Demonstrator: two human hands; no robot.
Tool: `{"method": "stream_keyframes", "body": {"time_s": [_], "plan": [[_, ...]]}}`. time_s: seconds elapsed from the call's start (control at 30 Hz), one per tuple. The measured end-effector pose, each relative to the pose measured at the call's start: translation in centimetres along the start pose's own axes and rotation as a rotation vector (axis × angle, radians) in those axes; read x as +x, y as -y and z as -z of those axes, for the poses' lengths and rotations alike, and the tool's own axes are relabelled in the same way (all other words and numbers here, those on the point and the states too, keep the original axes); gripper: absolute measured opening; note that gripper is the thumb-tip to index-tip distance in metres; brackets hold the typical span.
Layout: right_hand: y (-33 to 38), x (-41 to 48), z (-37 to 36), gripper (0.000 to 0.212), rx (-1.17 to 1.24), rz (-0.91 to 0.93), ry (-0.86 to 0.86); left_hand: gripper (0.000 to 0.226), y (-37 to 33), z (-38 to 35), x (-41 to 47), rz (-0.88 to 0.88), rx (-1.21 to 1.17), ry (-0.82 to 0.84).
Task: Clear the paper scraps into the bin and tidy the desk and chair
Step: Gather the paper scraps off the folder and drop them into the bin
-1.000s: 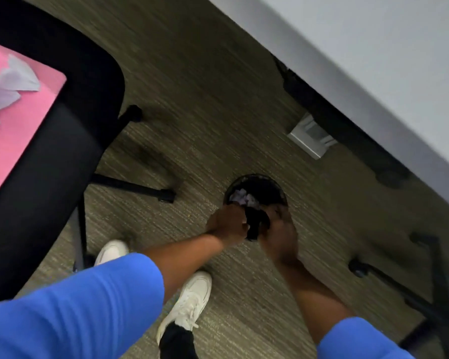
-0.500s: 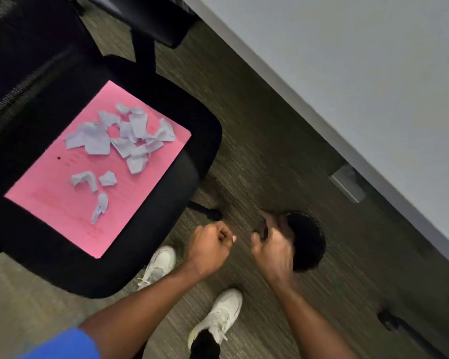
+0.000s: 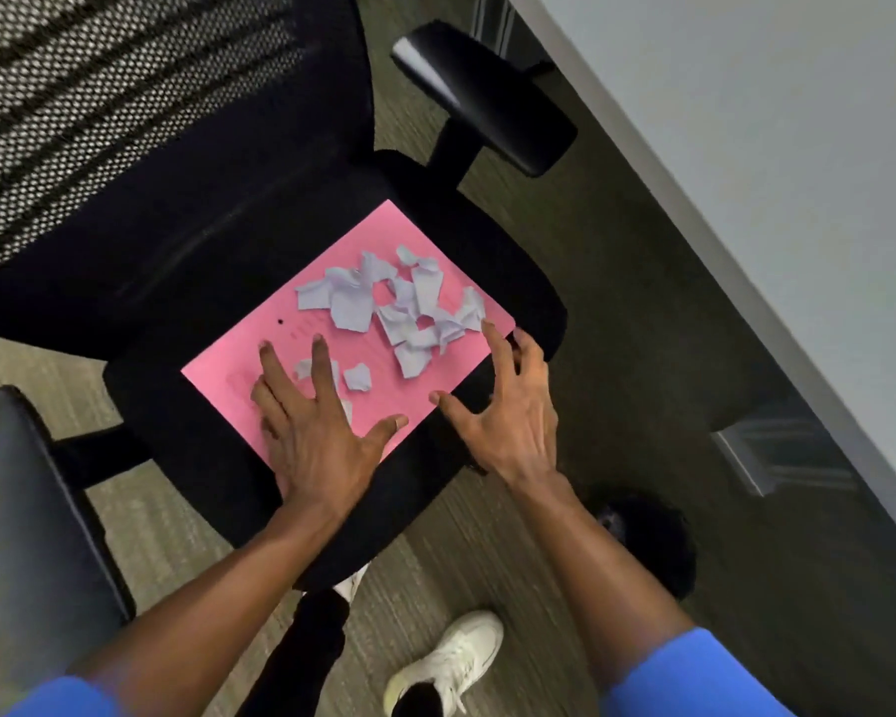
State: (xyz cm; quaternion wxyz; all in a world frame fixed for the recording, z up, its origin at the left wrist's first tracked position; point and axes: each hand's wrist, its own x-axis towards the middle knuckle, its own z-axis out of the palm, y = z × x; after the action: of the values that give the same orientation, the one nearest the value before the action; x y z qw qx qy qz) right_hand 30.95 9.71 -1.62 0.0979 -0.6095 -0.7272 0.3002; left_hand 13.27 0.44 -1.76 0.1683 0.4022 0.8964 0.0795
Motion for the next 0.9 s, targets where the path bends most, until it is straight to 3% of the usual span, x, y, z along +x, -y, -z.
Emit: {"method": "stream_keyframes", "body": {"time_s": [0.17, 0.37, 0.5, 0.67, 0.9], "plan": [[3.7, 3.1, -1.0, 0.113, -0.049, 0.011, 0.062, 0.128, 1.0, -1.6, 0.9, -0.003, -0.025, 0.008], [5.8, 5.0, -2.3, 0.107, -0.184, 0.008, 0.139, 0.087, 1.1, -3.8, 0.4, -0.09, -0.047, -0.034], [6.0, 5.7, -3.8, 0.087, -0.253, 0.095, 0.139, 0.059, 1.9, -5.0, 0.7, -0.186, -0.056, -0.102], [5.5, 6.1, -4.9, 0.052, -0.342, 0.196, 0.085, 0.039, 3.4, -6.0, 1.9, -0.435, -0.034, -0.225], [4.2, 5.5, -6.2, 0.023, -0.18, 0.292, 0.011, 0.016, 3.5, -5.3, 3.7, -0.467, -0.155, -0.219]]}}
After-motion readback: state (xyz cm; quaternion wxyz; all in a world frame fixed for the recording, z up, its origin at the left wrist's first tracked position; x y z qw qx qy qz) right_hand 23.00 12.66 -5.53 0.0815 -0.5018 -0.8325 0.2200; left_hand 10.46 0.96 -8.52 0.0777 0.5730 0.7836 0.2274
